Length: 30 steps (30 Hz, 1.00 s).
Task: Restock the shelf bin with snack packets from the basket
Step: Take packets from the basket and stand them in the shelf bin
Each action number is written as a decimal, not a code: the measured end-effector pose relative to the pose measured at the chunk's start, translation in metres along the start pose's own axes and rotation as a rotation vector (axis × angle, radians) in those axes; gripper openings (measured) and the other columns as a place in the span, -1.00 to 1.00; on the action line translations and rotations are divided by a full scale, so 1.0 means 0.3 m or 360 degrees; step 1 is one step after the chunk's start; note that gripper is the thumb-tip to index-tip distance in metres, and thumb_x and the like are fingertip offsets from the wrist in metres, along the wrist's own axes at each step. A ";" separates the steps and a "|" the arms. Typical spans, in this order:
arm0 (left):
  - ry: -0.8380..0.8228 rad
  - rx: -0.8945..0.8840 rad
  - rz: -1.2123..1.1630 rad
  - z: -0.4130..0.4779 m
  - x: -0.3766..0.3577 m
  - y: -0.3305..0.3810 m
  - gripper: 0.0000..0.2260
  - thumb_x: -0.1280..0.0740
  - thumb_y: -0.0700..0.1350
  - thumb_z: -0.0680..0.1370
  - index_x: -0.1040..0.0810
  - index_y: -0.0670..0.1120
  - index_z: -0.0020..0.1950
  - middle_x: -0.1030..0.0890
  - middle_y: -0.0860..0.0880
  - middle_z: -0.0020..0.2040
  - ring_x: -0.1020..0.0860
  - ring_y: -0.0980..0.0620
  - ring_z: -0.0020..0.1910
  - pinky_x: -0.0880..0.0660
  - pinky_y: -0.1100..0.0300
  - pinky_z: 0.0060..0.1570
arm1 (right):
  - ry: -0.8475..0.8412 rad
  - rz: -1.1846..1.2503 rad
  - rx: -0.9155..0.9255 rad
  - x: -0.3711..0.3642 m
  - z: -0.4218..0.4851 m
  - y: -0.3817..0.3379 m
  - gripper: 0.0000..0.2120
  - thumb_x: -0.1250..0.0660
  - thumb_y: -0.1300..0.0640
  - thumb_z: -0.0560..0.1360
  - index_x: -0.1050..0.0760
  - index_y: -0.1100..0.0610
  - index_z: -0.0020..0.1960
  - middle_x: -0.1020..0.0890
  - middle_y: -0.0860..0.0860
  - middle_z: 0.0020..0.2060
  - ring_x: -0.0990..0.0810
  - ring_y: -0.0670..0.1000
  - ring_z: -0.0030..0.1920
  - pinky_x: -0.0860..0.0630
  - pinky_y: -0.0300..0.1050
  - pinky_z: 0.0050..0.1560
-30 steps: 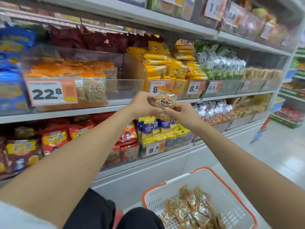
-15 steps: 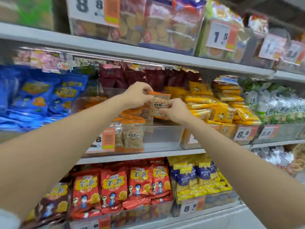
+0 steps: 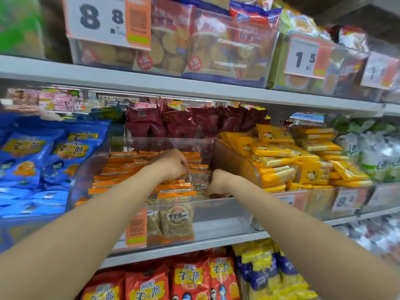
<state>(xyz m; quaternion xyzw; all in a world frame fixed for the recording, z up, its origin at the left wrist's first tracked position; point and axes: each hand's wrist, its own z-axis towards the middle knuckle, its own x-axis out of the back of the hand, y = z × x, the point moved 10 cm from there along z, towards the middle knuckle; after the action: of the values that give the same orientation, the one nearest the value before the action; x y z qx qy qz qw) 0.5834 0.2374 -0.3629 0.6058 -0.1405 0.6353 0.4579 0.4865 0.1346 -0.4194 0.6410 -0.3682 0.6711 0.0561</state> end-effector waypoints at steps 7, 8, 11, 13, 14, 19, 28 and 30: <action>0.0015 0.0042 0.0024 -0.016 0.007 -0.001 -0.83 -0.36 0.03 0.54 -0.69 0.00 -0.12 -0.69 0.01 -0.18 -0.64 0.01 -0.22 -0.63 0.10 -0.12 | 0.0048 0.0211 -0.0050 0.007 0.010 0.027 -0.75 -0.40 0.24 0.49 -0.56 0.32 0.13 -0.66 0.18 0.07 -0.65 0.14 0.09 -0.58 0.00 0.14; 0.0021 0.0035 0.0017 -0.023 0.011 -0.002 -0.84 -0.34 0.02 0.55 -0.69 0.01 -0.11 -0.69 -0.01 -0.17 -0.64 -0.01 -0.22 -0.63 0.08 -0.13 | 0.0054 0.0204 -0.0057 0.008 0.006 0.030 -0.74 -0.41 0.24 0.48 -0.55 0.33 0.14 -0.66 0.17 0.06 -0.65 0.14 0.07 -0.59 -0.03 0.08; 0.0054 0.0010 -0.0034 -0.062 0.040 0.001 -0.84 -0.32 -0.02 0.56 -0.67 -0.02 -0.07 -0.68 -0.04 -0.11 -0.64 -0.05 -0.18 -0.63 0.02 -0.09 | 0.0147 0.0009 -0.0083 0.042 -0.024 0.030 -0.77 -0.40 0.25 0.46 -0.52 0.29 0.09 -0.60 0.14 -0.08 -0.60 0.12 -0.06 -0.55 -0.09 -0.22; 0.0124 -0.0030 -0.0030 -0.102 0.074 0.020 -0.85 -0.32 -0.03 0.55 -0.64 -0.04 0.00 -0.65 -0.03 -0.05 -0.61 -0.03 -0.12 -0.60 0.02 -0.03 | 0.0301 -0.0060 -0.0033 0.085 -0.055 0.009 -0.88 -0.36 0.25 0.46 -0.49 0.23 -0.01 -0.56 0.12 -0.13 -0.56 0.10 -0.13 -0.50 -0.10 -0.24; 0.0177 -0.0049 -0.0038 -0.124 0.095 0.033 -0.85 -0.31 -0.04 0.56 -0.62 -0.04 0.03 -0.63 -0.03 -0.03 -0.60 -0.03 -0.09 -0.59 0.02 -0.01 | 0.0384 -0.0035 0.0007 0.108 -0.076 -0.005 -0.91 -0.34 0.26 0.46 -0.48 0.21 -0.04 -0.57 0.13 -0.12 -0.58 0.12 -0.13 -0.54 -0.08 -0.21; 0.0416 -0.0103 -0.0180 -0.262 0.173 0.136 -0.96 -0.26 -0.05 0.50 -0.47 0.02 -0.07 -0.59 -0.01 -0.13 -0.56 -0.06 -0.19 -0.48 0.10 -0.23 | 0.0857 0.0240 0.0395 0.220 -0.239 -0.073 -0.85 -0.29 0.30 0.43 -0.49 0.12 -0.04 -0.59 0.07 -0.11 -0.59 0.14 -0.05 -0.54 -0.02 -0.04; 0.0191 -0.0321 -0.0316 -0.481 -0.022 0.393 -0.91 -0.32 -0.10 0.43 -0.42 -0.01 -0.23 -0.56 0.00 -0.25 -0.52 -0.06 -0.23 -0.38 0.10 -0.33 | 0.1255 0.0067 0.0772 0.158 -0.585 0.084 -0.86 -0.33 0.31 0.44 -0.43 0.10 -0.13 -0.43 -0.04 -0.23 -0.43 0.00 -0.27 -0.47 0.04 -0.19; 0.0097 -0.0338 -0.0298 -0.513 -0.109 0.426 -0.90 -0.31 -0.10 0.43 -0.41 0.00 -0.25 -0.57 0.01 -0.22 -0.53 -0.05 -0.20 -0.42 0.09 -0.28 | 0.1180 0.0053 0.0663 0.103 -0.614 0.183 -0.86 -0.33 0.25 0.45 -0.41 0.06 -0.13 -0.45 -0.06 -0.24 -0.44 -0.01 -0.27 -0.48 0.02 -0.23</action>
<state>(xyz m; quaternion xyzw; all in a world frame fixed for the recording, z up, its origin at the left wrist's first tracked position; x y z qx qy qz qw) 0.3836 0.2677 -0.3791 0.5449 -0.1358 0.5894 0.5808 0.3004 0.1870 -0.3976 0.3480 -0.1900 0.9170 0.0432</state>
